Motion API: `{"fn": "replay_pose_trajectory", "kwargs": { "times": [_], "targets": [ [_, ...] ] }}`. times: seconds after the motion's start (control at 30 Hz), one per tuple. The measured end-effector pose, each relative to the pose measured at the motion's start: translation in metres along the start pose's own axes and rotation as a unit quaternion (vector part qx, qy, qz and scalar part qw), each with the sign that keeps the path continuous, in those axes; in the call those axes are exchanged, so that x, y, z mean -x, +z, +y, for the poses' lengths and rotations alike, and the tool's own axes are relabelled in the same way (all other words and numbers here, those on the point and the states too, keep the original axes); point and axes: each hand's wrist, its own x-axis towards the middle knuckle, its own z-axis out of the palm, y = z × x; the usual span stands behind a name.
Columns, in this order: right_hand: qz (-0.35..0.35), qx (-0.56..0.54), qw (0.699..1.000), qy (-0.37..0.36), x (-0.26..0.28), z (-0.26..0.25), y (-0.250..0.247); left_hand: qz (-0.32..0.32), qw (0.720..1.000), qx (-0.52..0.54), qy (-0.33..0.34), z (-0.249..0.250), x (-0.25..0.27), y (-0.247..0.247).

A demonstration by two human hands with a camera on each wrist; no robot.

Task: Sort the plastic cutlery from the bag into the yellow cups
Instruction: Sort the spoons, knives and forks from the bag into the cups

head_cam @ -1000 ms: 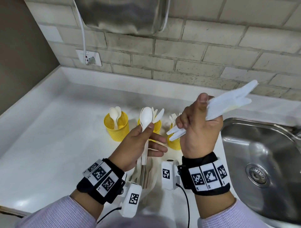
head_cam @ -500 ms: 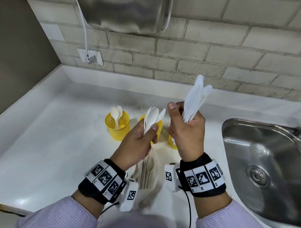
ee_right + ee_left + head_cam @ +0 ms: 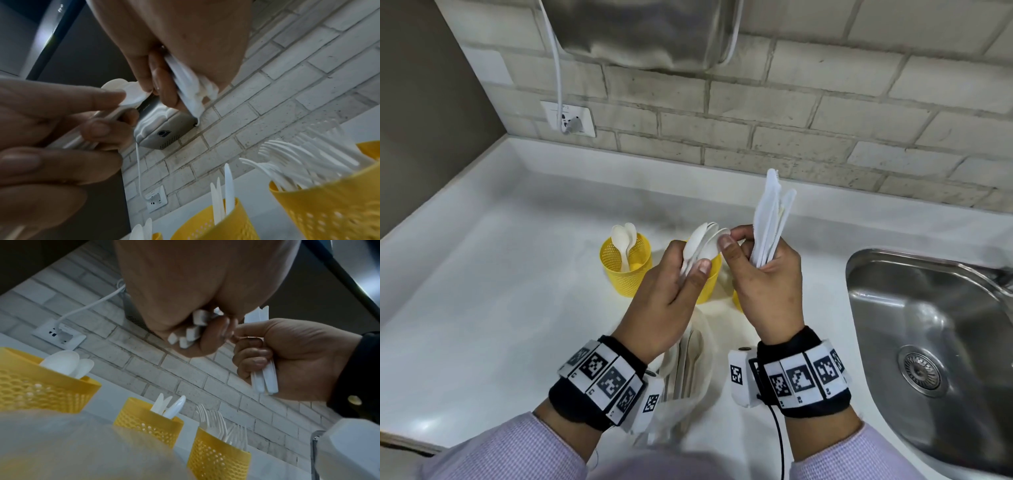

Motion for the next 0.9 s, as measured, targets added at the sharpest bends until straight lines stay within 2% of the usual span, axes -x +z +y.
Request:
{"fn": "replay_pose_trajectory", "kwargs": {
  "times": [0.17, 0.27, 0.37, 0.47, 0.8, 0.9],
  "targets": [
    [0.037, -0.083, 0.994, 0.065, -0.005, 0.003, 0.001, 0.039, 0.999, 0.015, -0.023, 0.0, -0.001, -0.006],
    [0.075, -0.174, 0.973, 0.13, -0.015, 0.0, 0.0, 0.065, 0.997, 0.039, -0.034, 0.0, 0.0, -0.007],
    [0.1, -0.208, 0.962, 0.147, -0.028, -0.001, 0.005, 0.096, 0.993, 0.045, -0.051, -0.003, 0.001, -0.007],
    [0.099, -0.205, 0.964, 0.134, -0.038, 0.001, 0.017, 0.12, 0.99, 0.043, -0.065, -0.006, 0.0, -0.007],
    [0.012, -0.098, 0.992, 0.075, -0.049, 0.035, 0.064, 0.129, 0.989, 0.046, -0.058, -0.009, 0.0, -0.009],
    [-0.01, -0.02, 0.996, 0.084, -0.051, 0.055, 0.067, 0.129, 0.989, 0.049, -0.062, -0.008, -0.001, -0.008]
  ]
}}
